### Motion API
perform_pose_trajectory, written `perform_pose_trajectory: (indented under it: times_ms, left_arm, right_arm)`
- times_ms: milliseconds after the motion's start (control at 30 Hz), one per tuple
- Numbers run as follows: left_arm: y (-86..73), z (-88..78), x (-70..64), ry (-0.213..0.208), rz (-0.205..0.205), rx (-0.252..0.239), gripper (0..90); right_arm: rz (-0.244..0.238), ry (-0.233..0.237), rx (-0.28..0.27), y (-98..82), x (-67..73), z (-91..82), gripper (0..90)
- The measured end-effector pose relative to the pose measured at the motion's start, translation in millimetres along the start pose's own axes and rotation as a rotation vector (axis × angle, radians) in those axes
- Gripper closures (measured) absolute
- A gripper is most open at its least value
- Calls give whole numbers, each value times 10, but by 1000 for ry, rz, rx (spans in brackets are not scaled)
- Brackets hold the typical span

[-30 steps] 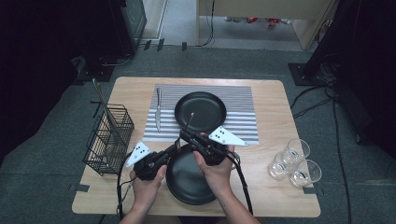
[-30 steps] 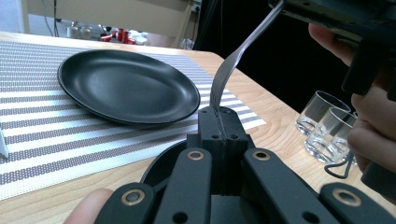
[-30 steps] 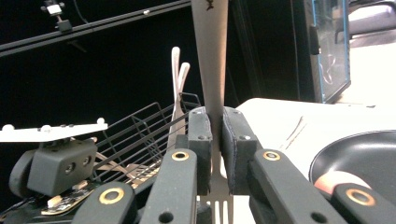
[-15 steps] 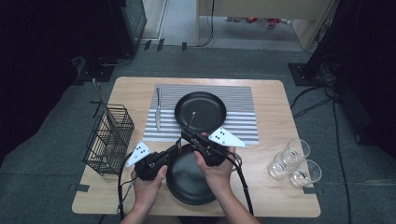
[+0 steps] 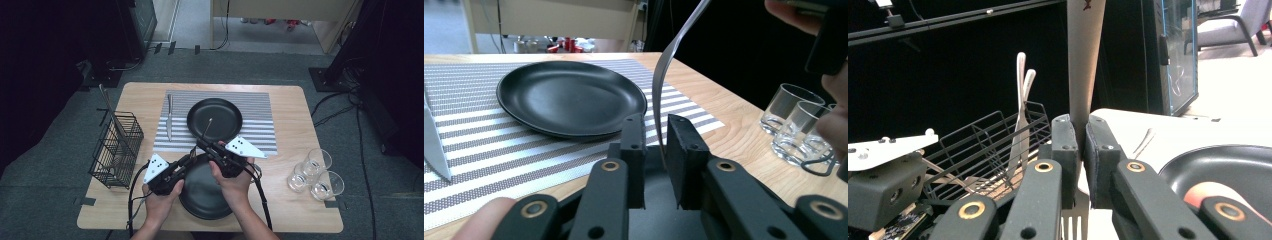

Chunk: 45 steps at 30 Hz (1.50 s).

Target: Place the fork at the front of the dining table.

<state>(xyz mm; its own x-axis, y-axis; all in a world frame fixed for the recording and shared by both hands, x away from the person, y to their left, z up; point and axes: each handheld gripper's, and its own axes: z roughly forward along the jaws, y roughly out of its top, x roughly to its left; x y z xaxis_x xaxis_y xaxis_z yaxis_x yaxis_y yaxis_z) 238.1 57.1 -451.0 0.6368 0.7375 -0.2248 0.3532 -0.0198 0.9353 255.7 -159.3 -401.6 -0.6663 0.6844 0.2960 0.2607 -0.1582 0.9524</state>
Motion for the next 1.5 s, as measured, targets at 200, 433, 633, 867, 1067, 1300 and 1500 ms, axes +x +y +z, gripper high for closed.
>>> perform_pose_trajectory:
  times_ms: [200, 433, 633, 867, 1067, 1300, 1500]
  left_arm:
    - [-4, 7, -17, 7, 16, 5, 756]
    - [-17, -29, -11, 54, 42, 4, 609]
    - [-17, -83, 8, 130, 27, 7, 422]
    - [-39, -195, 83, 182, 30, 50, 154]
    - [-167, -323, 187, 228, 39, 100, 62]
    - [-265, -405, 223, 256, 48, 132, 31]
    - [-353, -444, 247, 268, 67, 151, 19]
  right_arm:
    - [-6, -11, -12, 25, -22, -33, 853]
    - [8, -35, -34, 79, -91, -99, 853]
    - [7, -61, -41, 113, -160, -170, 852]
    - [9, -115, -54, 135, -290, -301, 853]
    - [-10, -164, -56, 126, -369, -401, 852]
    - [-23, -200, -52, 110, -444, -490, 852]
    - [-9, -222, -58, 89, -526, -566, 852]
